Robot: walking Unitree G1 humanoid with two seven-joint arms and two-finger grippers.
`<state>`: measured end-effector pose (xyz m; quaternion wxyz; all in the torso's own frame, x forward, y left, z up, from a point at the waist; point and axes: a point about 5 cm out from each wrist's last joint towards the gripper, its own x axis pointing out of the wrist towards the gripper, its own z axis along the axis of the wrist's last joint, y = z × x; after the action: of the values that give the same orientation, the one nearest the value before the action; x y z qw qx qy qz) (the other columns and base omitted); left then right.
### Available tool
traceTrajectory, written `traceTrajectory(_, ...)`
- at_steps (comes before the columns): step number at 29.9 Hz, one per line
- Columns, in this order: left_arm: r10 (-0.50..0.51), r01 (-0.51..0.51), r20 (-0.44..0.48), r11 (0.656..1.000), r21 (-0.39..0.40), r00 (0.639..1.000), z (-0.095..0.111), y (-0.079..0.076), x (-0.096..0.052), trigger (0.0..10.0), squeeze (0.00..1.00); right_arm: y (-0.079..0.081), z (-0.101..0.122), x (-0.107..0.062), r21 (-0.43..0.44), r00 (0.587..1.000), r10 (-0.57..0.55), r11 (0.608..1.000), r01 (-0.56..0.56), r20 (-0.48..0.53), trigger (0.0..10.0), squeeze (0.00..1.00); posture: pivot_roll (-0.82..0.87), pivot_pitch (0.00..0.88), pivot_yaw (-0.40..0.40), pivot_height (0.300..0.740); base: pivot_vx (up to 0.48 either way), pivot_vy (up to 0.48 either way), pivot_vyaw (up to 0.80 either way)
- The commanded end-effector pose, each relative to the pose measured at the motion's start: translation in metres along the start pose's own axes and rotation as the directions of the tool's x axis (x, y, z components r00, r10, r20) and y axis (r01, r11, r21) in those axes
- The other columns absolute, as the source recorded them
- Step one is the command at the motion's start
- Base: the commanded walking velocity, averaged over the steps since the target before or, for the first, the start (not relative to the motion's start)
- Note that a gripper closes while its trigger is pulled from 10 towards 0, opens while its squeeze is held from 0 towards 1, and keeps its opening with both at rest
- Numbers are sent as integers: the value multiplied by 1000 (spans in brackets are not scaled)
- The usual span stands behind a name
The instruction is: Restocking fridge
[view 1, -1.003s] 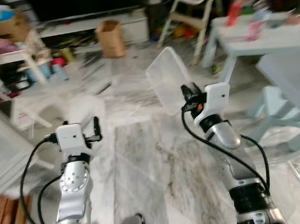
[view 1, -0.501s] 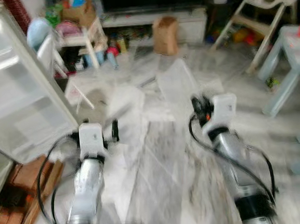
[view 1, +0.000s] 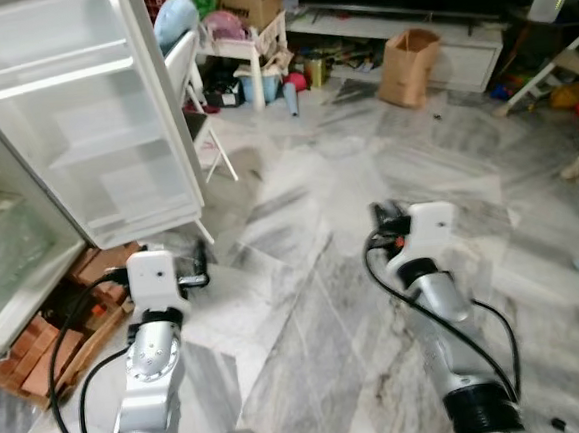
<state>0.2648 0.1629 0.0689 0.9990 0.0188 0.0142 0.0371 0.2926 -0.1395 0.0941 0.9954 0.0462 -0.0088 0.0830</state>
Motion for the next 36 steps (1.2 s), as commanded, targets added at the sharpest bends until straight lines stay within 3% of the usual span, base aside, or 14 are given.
traceTrajectory(1,12,-12,34,1000,-9,999,7,-5,4,10000,0,-7,2,3,-17,1000,11,1000,-11,-10,10000,0,99,0,-68,740,0,0,0)
traceTrajectory(6,22,-21,34,1000,-5,999,5,-4,-2,10000,0,3,8,16,-16,998,57,998,-57,5,10000,0,119,0,-71,740,0,0,0)
traceTrajectory(16,-15,14,35,999,36,999,6,2,0,10000,0,-3,2,11,20,1000,-6,1000,6,1,10000,0,100,0,-18,740,0,0,0)
traceTrajectory(23,-23,22,29,999,47,999,7,0,2,10000,0,15,8,13,7,995,87,996,-87,44,10000,0,85,0,18,740,0,0,737)
traceTrajectory(26,-28,28,7,1000,-1,1000,7,0,3,10000,0,23,13,16,-15,988,141,990,-141,66,10000,0,88,0,29,740,0,0,781)
traceTrajectory(36,28,-28,10,999,20,1000,8,10,1,10000,0,18,14,15,-7,989,133,991,-133,68,10000,0,91,0,31,740,0,0,779)
